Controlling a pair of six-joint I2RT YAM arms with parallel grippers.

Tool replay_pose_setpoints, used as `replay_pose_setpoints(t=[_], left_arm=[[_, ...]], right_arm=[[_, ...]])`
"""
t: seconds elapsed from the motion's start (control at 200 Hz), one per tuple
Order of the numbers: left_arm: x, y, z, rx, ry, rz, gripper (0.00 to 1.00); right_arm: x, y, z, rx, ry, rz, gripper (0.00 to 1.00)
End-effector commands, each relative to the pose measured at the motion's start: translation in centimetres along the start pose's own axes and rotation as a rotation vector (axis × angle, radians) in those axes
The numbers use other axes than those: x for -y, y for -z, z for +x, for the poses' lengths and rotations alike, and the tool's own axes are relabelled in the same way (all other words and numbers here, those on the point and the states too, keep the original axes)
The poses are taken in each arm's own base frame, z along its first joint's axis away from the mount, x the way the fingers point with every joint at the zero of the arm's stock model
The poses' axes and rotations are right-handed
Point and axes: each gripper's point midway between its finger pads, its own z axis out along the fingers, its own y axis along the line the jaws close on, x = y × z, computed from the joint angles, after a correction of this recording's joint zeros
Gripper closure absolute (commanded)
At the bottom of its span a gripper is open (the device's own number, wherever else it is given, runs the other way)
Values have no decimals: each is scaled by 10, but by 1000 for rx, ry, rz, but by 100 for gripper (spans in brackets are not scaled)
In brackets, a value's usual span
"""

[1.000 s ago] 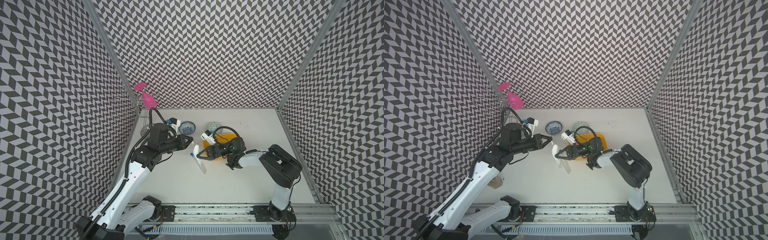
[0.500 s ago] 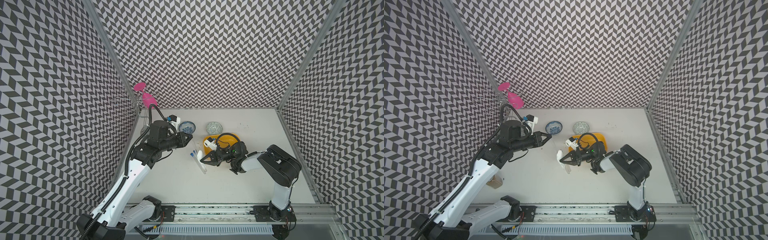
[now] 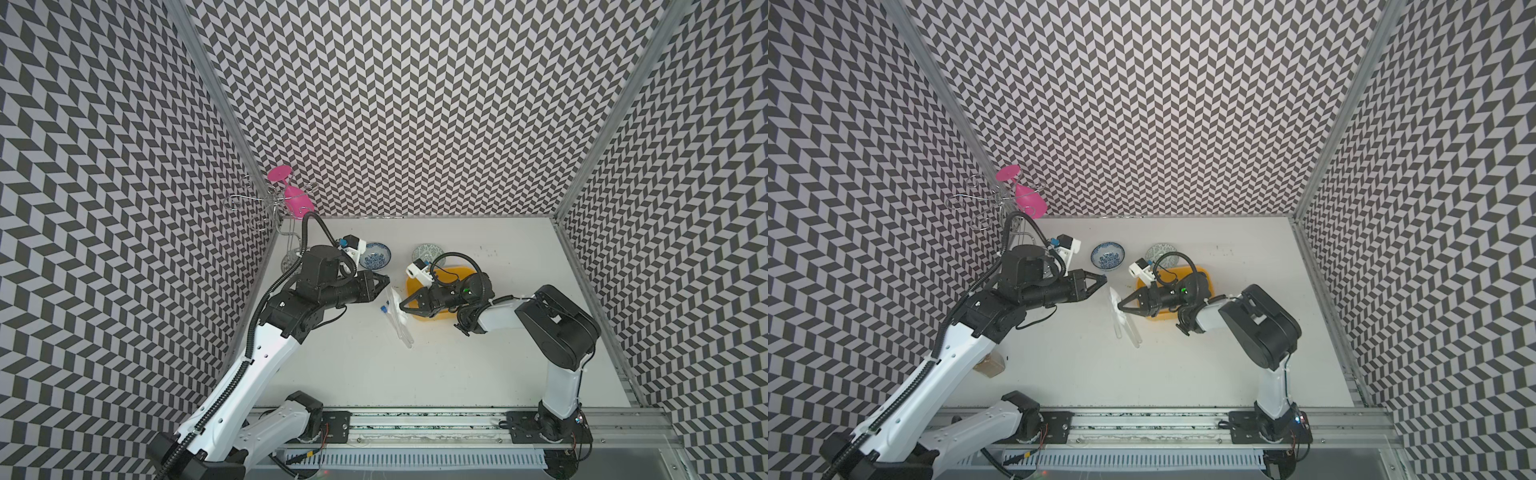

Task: Wipe the exteriors of test tubes
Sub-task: Wipe the dirt from the test tube.

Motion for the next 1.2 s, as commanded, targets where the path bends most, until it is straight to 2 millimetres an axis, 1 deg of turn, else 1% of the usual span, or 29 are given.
replay_pose_setpoints(t=[0.0,0.23,0.325,0.411,0.531,0.616,0.776,0.851,1.007,1.197], left_arm=[[7,1,-2,7,-13,24,86],[9,0,1,1,-14,35,86],[6,0,0,10,-19,22,86],[4,-1,-5,25,-29,3,86],[0,-4,-15,46,-45,-34,86],[-4,-5,-22,66,-49,-50,88],[-10,-10,-26,74,-51,-60,89],[-9,-12,-27,69,-53,-57,89],[-7,-13,-25,61,-44,-41,88],[-6,-7,-17,56,-21,-32,88]], right_arm=[[-33,-4,9,-38,225,-99,100],[-35,-8,2,-33,223,-115,100],[-38,-9,4,-38,220,-124,100],[-39,-11,10,-44,209,-130,100],[-37,-10,25,-45,185,-133,100],[-37,-8,34,-36,169,-138,100],[-38,-8,51,-39,148,-140,100],[-37,-8,56,-40,140,-140,100],[-36,-9,55,-41,142,-138,100],[-33,-13,38,-42,154,-144,100]])
